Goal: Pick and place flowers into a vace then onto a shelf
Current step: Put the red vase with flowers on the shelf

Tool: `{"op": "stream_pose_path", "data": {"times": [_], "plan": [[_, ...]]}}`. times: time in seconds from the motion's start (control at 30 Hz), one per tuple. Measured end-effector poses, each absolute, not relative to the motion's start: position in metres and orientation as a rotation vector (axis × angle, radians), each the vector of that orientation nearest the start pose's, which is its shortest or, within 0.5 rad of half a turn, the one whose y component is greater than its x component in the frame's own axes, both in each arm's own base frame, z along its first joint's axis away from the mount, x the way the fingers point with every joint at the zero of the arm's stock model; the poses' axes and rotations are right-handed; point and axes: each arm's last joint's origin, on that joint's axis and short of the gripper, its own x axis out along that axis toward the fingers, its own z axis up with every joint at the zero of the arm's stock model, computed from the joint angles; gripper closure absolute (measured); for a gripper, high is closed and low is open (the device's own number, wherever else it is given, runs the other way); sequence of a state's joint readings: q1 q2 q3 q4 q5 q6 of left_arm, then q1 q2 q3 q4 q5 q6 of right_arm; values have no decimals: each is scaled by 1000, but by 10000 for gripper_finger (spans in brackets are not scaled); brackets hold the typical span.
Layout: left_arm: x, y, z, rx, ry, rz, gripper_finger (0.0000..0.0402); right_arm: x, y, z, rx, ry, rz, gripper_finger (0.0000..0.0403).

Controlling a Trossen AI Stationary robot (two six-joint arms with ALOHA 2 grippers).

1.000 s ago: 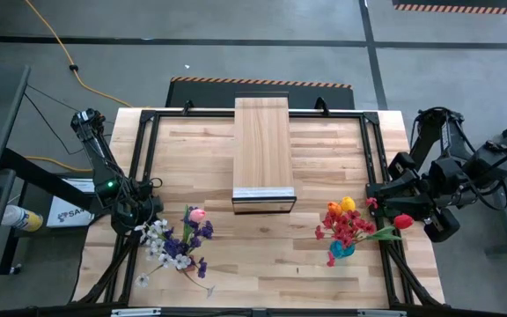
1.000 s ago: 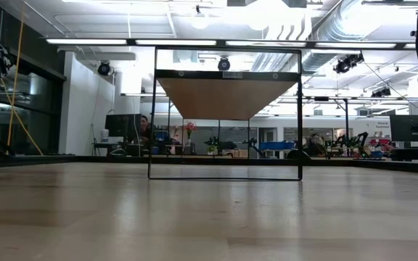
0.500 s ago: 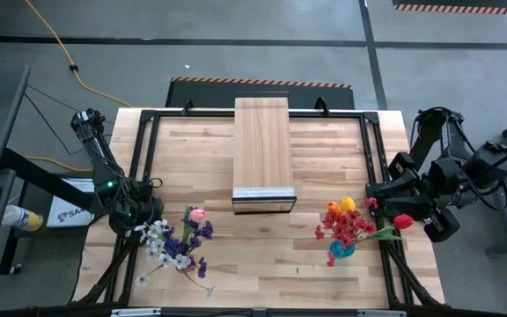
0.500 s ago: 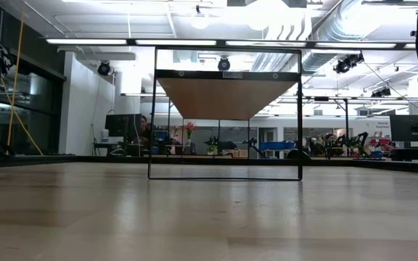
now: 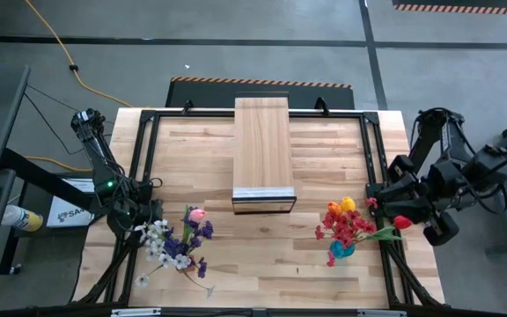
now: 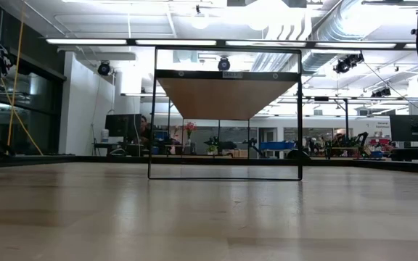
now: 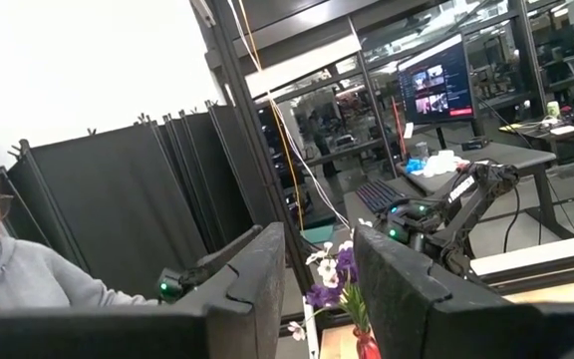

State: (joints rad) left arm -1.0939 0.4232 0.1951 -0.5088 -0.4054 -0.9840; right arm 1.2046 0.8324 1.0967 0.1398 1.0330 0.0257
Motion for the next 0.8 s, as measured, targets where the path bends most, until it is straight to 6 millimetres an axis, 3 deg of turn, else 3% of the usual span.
{"op": "stream_pose_path", "data": {"times": [0.37, 0.8], "plan": [[58, -83, 164, -227, 591, -427, 190, 74, 123, 452, 385, -172, 172, 289], [44, -56, 171, -218, 467, -484, 190, 74, 123, 452, 402, -170, 173, 289]]}}
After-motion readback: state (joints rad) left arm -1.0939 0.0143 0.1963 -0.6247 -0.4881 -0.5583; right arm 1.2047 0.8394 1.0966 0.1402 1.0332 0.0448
